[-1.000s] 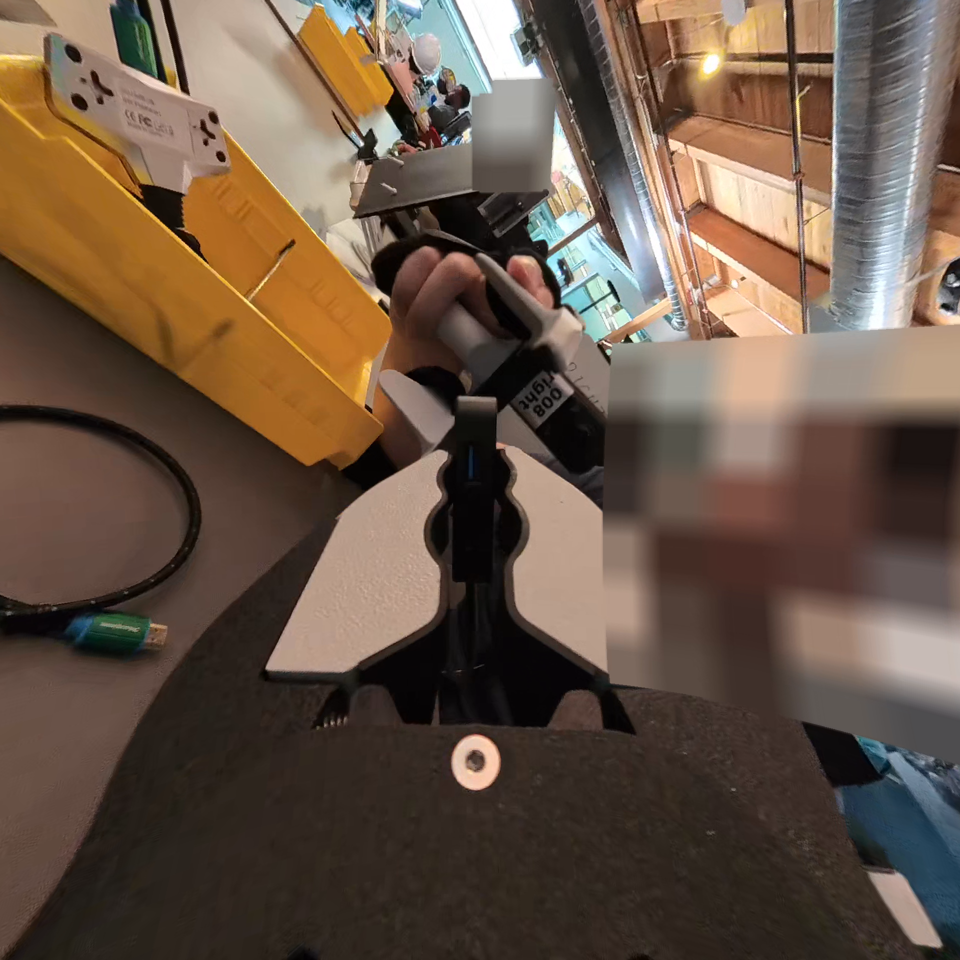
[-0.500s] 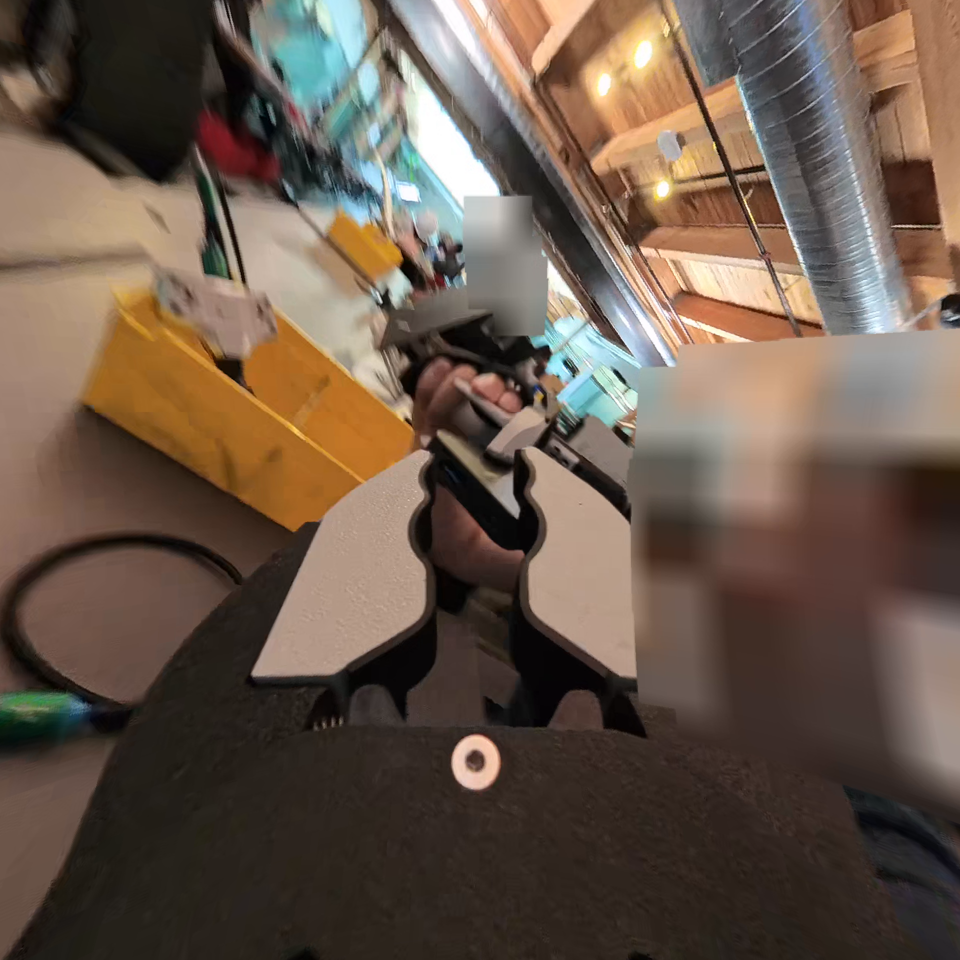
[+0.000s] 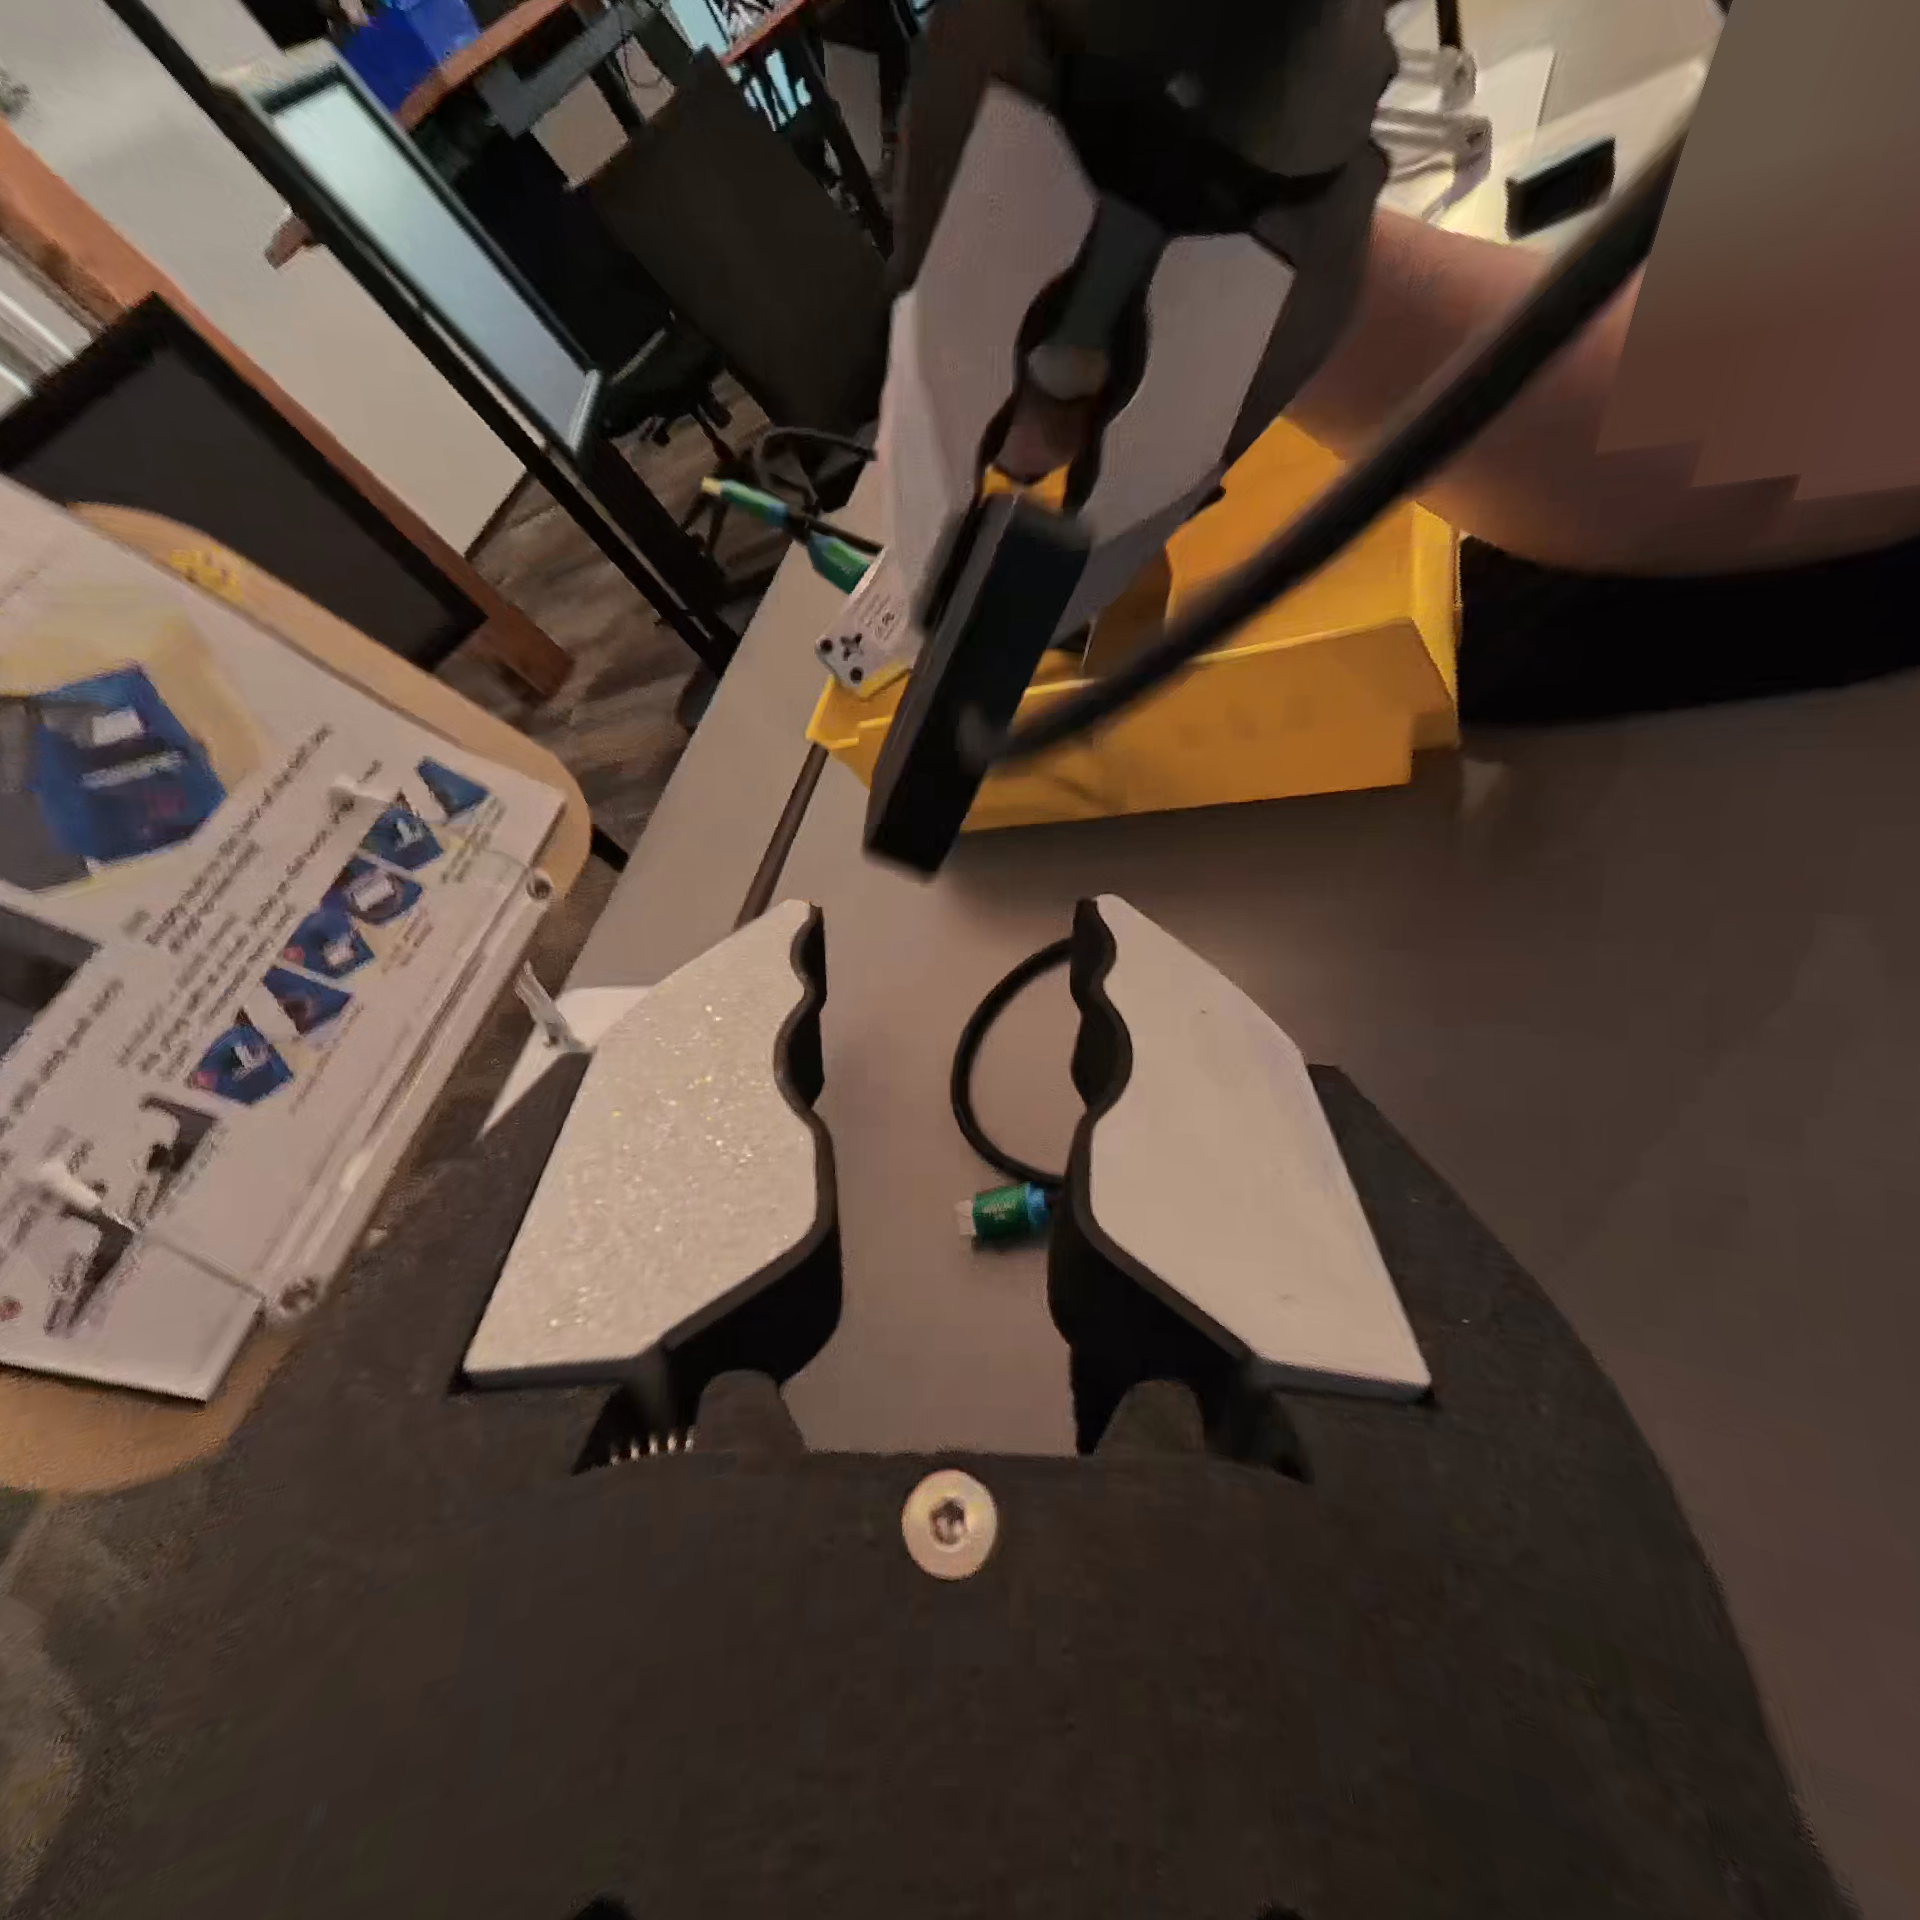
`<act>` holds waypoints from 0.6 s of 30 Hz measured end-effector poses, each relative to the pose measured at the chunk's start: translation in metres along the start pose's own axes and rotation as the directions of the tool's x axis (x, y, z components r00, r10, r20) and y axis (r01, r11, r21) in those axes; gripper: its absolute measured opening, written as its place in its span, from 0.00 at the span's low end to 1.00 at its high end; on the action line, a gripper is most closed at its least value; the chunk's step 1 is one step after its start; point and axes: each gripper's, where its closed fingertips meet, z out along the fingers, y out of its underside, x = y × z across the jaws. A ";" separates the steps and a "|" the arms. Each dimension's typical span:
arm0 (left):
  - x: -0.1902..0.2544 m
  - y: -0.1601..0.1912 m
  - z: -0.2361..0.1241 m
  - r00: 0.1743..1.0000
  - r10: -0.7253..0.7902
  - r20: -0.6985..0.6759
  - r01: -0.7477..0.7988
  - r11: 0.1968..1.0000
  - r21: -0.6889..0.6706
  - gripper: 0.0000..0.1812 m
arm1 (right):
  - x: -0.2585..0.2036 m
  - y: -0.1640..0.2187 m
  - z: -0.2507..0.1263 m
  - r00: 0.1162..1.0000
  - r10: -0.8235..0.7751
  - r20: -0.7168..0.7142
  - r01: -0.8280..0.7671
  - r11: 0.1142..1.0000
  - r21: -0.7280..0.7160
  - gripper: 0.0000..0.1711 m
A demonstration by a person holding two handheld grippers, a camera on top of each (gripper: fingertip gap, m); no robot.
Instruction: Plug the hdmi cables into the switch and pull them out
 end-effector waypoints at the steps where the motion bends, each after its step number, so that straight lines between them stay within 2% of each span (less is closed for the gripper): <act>1: 0.003 -0.008 0.006 0.999 0.044 0.024 -0.044 0.999 0.011 0.25 | -0.003 0.003 0.002 1.000 -0.013 0.011 0.014 1.000 -0.024 0.09; 3: 0.010 -0.021 0.017 0.990 0.130 0.054 -0.131 0.991 0.032 0.23 | -0.010 0.007 0.006 0.999 -0.028 0.038 0.031 0.997 -0.064 0.09; 6: 0.015 -0.018 0.031 0.967 0.243 0.081 -0.241 0.970 -0.029 0.08 | -0.018 0.005 0.010 0.997 -0.031 0.074 0.036 0.997 -0.072 0.09; 8: 0.011 -0.016 0.034 0.951 0.279 0.131 -0.276 0.960 -0.039 0.08 | -0.014 0.009 0.010 0.998 -0.026 0.052 0.031 0.995 -0.092 0.09; 11: 0.010 -0.017 0.031 0.951 0.275 0.144 -0.278 0.960 0.006 0.08 | -0.009 0.005 0.010 1.000 -0.015 0.017 0.016 0.999 -0.040 0.14; 16: 0.010 -0.020 0.021 0.960 0.248 0.133 -0.259 0.963 0.074 0.08 | -0.012 0.004 0.011 0.999 -0.011 0.046 0.012 1.000 -0.003 0.09; 18: 0.009 -0.021 0.019 0.949 0.264 0.171 -0.284 0.953 0.104 0.12 | -0.016 -0.003 0.013 0.998 0.013 0.068 -0.016 0.999 0.043 0.08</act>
